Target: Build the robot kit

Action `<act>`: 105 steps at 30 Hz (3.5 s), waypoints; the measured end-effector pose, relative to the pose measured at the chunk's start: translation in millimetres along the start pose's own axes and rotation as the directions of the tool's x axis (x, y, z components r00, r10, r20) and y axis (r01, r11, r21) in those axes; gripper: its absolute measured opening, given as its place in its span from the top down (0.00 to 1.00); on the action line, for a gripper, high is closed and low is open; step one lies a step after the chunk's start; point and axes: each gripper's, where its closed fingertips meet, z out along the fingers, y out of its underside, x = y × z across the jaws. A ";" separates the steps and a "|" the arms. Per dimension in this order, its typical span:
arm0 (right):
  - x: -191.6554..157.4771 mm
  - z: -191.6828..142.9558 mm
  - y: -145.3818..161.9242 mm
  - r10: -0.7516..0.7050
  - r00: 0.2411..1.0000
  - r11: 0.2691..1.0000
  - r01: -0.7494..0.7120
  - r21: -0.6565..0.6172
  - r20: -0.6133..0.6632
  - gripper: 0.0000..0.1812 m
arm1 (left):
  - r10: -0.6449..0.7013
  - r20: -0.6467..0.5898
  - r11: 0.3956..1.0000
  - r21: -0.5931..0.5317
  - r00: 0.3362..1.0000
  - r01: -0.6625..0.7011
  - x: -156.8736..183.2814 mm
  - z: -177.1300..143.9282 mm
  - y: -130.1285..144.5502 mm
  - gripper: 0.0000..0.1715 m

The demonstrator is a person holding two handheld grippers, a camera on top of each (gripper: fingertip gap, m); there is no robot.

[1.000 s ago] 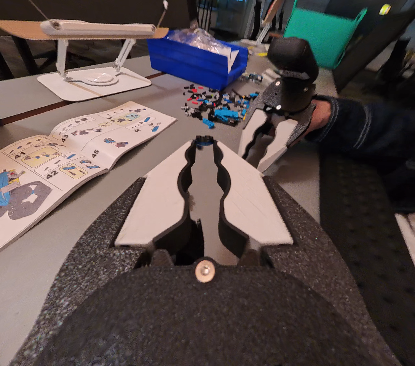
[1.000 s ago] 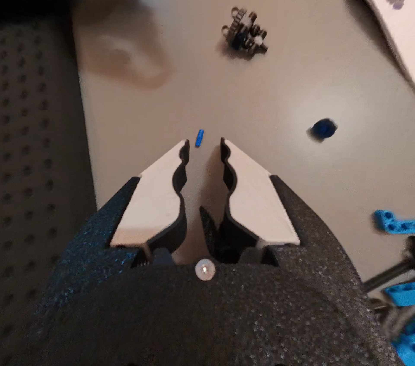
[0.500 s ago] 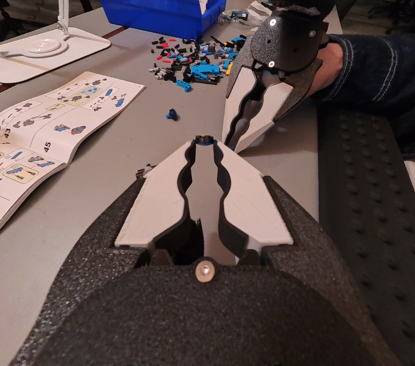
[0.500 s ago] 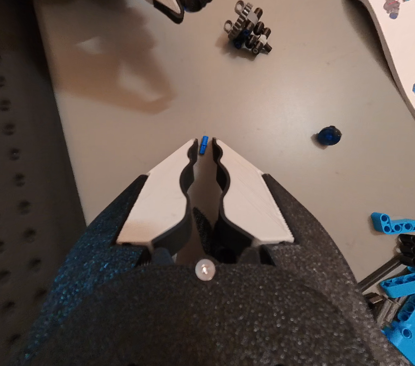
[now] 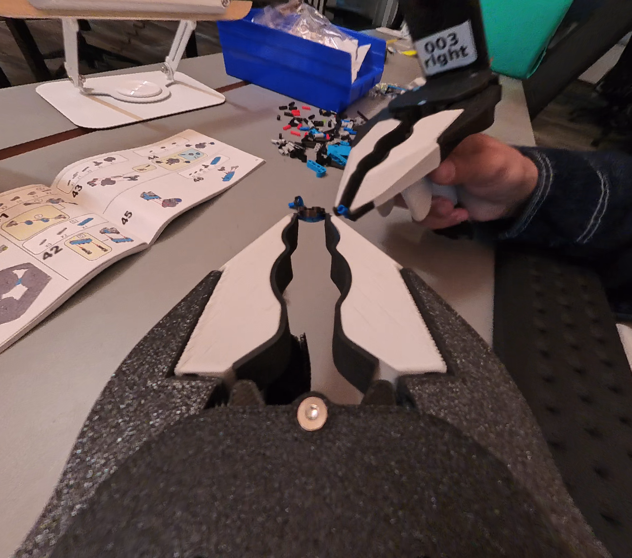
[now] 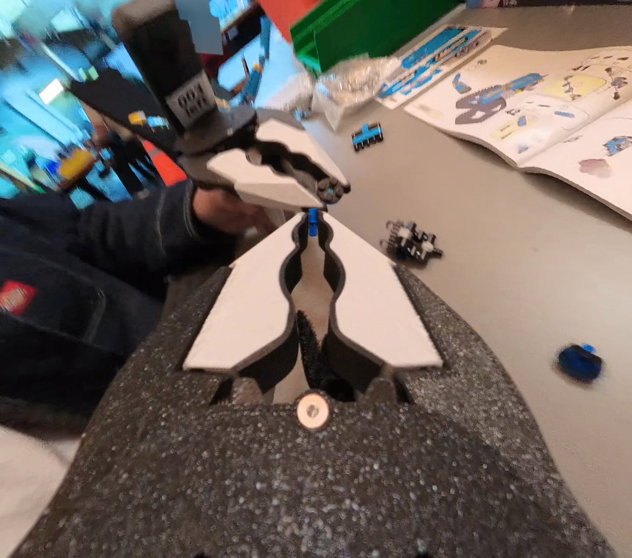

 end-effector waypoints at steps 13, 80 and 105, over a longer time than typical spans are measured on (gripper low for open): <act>8.9 11.9 -2.3 0.284 0.954 0.950 -0.293 0.106 0.096 0.97 | 0.171 0.139 0.985 -0.044 0.975 -0.167 -12.6 -2.6 0.8 0.91; -37.7 -8.1 -40.2 -0.172 0.976 0.981 0.157 0.114 0.135 0.98 | -0.027 -0.252 0.976 0.202 0.967 0.080 35.1 -19.9 -37.6 0.92; -37.7 -9.2 -20.6 -0.322 0.912 0.938 0.343 -0.043 0.256 0.98 | -0.212 -0.432 0.960 0.073 0.876 0.269 44.5 -17.1 -23.0 0.92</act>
